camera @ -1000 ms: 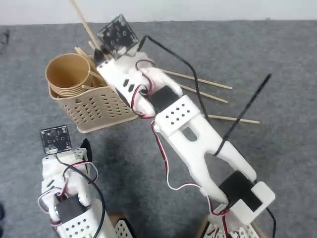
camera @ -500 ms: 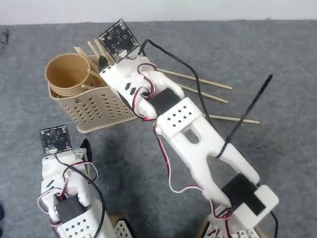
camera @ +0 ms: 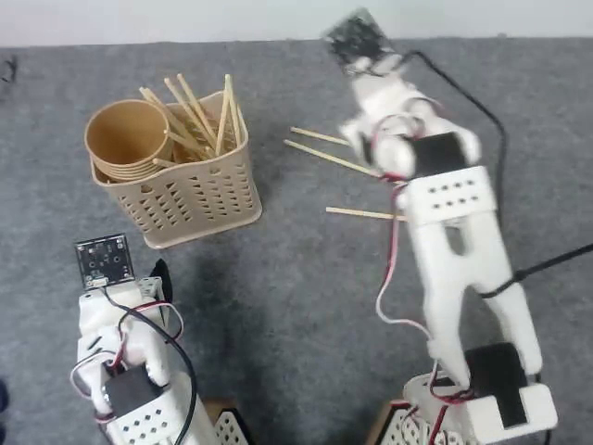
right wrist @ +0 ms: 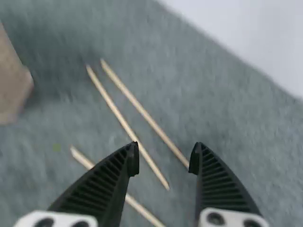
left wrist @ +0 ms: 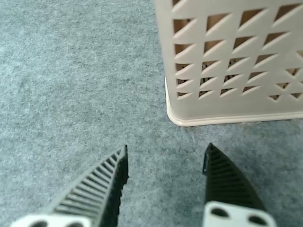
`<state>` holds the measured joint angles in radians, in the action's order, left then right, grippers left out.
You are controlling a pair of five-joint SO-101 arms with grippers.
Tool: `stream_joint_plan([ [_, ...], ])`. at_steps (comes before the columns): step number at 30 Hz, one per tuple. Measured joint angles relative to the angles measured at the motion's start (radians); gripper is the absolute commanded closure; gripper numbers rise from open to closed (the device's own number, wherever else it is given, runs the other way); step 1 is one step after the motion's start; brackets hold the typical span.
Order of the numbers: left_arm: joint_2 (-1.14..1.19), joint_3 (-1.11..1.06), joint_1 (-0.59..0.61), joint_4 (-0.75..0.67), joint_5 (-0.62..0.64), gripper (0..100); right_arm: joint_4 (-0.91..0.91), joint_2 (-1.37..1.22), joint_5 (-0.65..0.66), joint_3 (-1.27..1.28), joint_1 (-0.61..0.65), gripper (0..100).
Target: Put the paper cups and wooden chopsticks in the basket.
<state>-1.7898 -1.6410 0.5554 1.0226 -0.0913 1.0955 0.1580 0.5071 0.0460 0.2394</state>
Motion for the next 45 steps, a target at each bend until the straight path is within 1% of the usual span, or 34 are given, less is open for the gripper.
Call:
stream_joint_plan([
  [3,0.0,0.0,-0.002,0.0,0.0,76,0.044,0.0,0.253,0.133,-0.012,81.9],
  [5,0.0,0.0,0.0,0.0,0.0,76,0.034,-0.014,0.423,0.239,-0.017,81.9],
  [6,0.0,0.0,0.002,0.0,0.0,76,0.014,-0.028,0.479,0.282,-0.023,81.9],
  [11,0.0,-0.008,0.0,0.0,0.0,76,-0.063,-0.149,0.569,0.334,-0.064,82.1],
  [13,0.0,-0.011,-0.002,0.0,0.0,76,-0.071,-0.226,0.609,0.331,-0.064,84.4],
  [15,0.0,-0.011,0.002,0.0,0.0,76,-0.071,-0.304,0.617,0.296,-0.068,86.1],
  [18,0.0,-0.011,0.002,0.0,0.0,76,-0.071,-0.41,0.621,0.209,-0.094,86.1],
  [24,0.0,-0.011,0.002,0.0,0.0,76,-0.071,-0.535,0.628,0.121,-0.109,86.5],
  [27,0.0,-0.011,0.0,0.0,0.0,76,-0.071,-0.566,0.628,0.083,-0.114,87.9],
  [30,0.0,-0.011,0.0,0.0,0.0,76,-0.071,-0.589,0.628,0.055,-0.115,99.3],
  [32,0.0,-0.011,0.002,0.0,0.0,76,-0.071,-0.594,0.634,0.043,-0.121,98.0],
  [35,0.0,-0.011,0.0,0.0,0.0,76,-0.066,-0.597,0.672,0.035,-0.121,99.1],
  [40,0.0,-0.011,0.0,0.0,0.0,76,0.054,-0.569,0.683,-0.06,-0.132,99.1],
  [42,0.0,-0.011,0.002,0.0,0.0,76,0.091,-0.502,0.647,-0.135,-0.147,99.1],
  [45,0.0,-0.011,0.0,0.0,0.0,76,0.1,-0.37,0.502,-0.273,-0.144,99.1],
])
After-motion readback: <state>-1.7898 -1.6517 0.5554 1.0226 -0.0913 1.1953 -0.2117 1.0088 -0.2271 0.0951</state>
